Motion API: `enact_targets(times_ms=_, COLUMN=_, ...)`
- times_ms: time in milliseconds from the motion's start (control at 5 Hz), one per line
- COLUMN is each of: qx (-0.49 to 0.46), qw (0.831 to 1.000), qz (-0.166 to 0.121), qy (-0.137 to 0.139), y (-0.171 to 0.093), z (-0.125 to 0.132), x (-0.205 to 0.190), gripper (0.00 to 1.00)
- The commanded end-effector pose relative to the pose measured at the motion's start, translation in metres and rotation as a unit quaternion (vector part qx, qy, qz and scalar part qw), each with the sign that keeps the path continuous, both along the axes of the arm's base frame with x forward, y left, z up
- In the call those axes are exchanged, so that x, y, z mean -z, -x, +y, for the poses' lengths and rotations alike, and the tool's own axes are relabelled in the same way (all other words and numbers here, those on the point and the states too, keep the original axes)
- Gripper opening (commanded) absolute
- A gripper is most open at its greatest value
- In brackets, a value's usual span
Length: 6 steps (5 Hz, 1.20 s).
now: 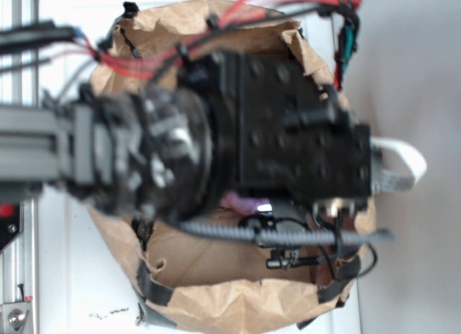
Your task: Grab the pink bunny.
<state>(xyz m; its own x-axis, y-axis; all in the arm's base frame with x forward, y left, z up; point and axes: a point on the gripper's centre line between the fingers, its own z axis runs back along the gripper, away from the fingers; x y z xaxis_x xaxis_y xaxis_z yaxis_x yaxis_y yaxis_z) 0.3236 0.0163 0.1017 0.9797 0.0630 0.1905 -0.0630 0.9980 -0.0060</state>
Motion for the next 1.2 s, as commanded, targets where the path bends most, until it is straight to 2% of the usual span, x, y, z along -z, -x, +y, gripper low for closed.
enact_targets(times_ms=0, qx=0.015, qw=1.000, qz=-0.007, qy=-0.006, y=-0.003, z=0.025, x=-0.033, gripper=1.00)
enact_targets(times_ms=200, qx=0.012, qw=1.000, qz=0.014, qy=-0.007, y=0.003, z=0.030, x=-0.027, gripper=1.00)
enact_targets(times_ms=400, qx=0.014, qw=0.999, qz=0.016, qy=-0.023, y=0.011, z=0.026, x=-0.011, gripper=1.00)
enact_targets(times_ms=600, qx=0.023, qw=0.999, qz=0.001, qy=-0.040, y=0.019, z=0.017, x=0.012, gripper=1.00)
enact_targets(times_ms=800, qx=0.046, qw=0.998, qz=-0.007, qy=-0.045, y=0.030, z=-0.001, x=0.036, gripper=1.00)
enact_targets(times_ms=1000, qx=0.078, qw=0.996, qz=-0.020, qy=-0.031, y=0.040, z=-0.015, x=0.040, gripper=1.00)
